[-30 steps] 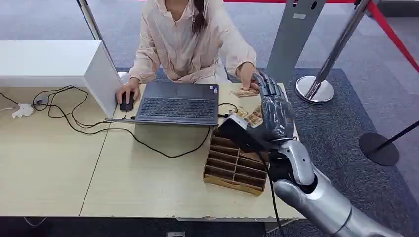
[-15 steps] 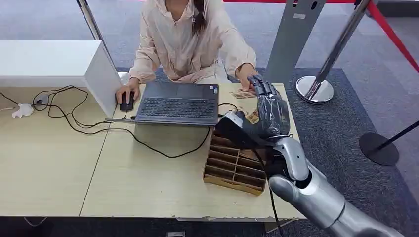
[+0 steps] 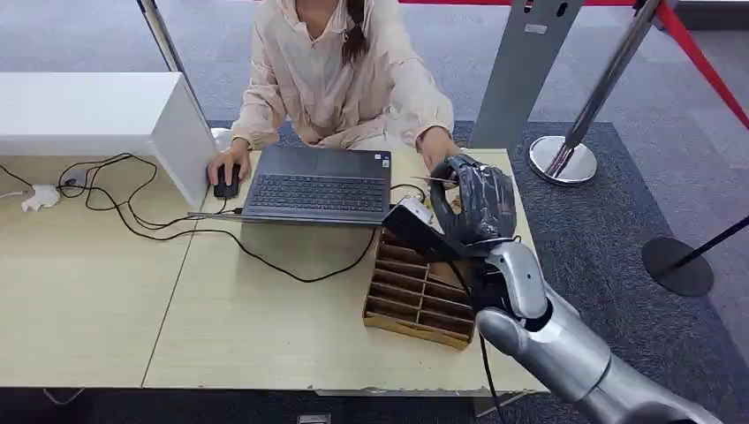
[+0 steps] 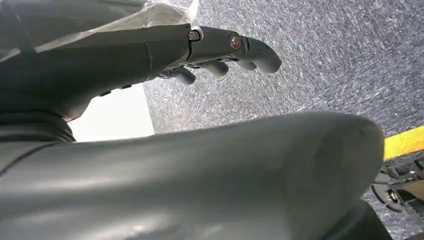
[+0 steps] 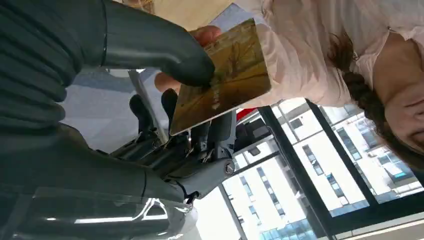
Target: Pass the card to the sensor for recognition and then transmit it.
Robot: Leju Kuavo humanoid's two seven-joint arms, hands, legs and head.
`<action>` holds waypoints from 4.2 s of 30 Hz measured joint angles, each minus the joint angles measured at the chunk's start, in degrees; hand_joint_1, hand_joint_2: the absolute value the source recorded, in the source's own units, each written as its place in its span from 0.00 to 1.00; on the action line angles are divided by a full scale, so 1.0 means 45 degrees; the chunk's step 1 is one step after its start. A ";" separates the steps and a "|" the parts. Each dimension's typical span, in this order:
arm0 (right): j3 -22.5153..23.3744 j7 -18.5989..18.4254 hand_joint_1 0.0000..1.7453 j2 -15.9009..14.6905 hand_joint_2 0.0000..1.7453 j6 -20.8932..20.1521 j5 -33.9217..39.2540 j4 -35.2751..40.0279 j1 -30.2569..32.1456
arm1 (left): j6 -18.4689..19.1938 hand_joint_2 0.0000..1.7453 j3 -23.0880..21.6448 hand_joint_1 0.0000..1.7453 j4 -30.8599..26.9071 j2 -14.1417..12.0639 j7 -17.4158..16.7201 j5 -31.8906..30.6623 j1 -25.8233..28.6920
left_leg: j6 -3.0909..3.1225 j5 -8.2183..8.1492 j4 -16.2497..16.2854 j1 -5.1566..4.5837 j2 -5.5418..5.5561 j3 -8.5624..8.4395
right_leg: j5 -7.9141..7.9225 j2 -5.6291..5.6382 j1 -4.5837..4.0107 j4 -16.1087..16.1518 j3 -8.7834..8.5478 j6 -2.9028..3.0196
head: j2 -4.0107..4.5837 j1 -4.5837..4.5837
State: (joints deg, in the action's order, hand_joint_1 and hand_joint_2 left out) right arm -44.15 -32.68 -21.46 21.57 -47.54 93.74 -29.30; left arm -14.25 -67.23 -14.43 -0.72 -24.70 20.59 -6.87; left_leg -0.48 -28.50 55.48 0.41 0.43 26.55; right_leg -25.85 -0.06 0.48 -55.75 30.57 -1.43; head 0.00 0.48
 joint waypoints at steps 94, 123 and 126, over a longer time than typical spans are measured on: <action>0.5979 0.1146 0.77 0.0718 1.00 0.3935 0.1020 0.0705 0.8410 | -0.0850 0.00 0.0146 0.00 0.0029 0.0107 -0.0680 0.1180 0.0166 | 0.0001 -0.0010 0.0000 -0.0002 -0.0007 0.0006 | -0.0004 0.0001 0.0000 0.0008 0.0008 -0.0004 | 0.0000 0.0000; 0.5876 0.1676 0.80 0.1695 1.00 0.3934 0.1531 -0.1472 0.8517 | -0.0840 0.00 0.0146 0.00 0.0029 0.0199 -0.0748 0.1336 0.0170 | 0.0001 -0.0010 0.0000 -0.0003 -0.0009 0.0004 | -0.0004 0.0001 0.0000 0.0008 0.0009 -0.0004 | 0.0000 -0.0005; 0.6042 0.1695 0.80 0.1685 1.00 0.3939 0.1219 -0.1278 0.8517 | -0.0758 0.00 0.0146 0.00 0.0029 0.0204 -0.0748 0.1317 0.0170 | 0.0001 -0.0010 0.0000 -0.0004 -0.0009 0.0005 | -0.0004 0.0001 0.0002 0.0008 0.0009 -0.0004 | 0.0000 -0.0005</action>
State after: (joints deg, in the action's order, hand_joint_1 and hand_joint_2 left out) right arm -16.96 -25.05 -13.88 39.30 -42.05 87.99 9.02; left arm -17.66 -66.58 -14.29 0.20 -28.06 26.51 -6.11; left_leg -0.48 -28.55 55.48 0.39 0.39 26.58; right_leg -25.87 -0.05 0.49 -55.72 30.61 -1.45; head 0.00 0.46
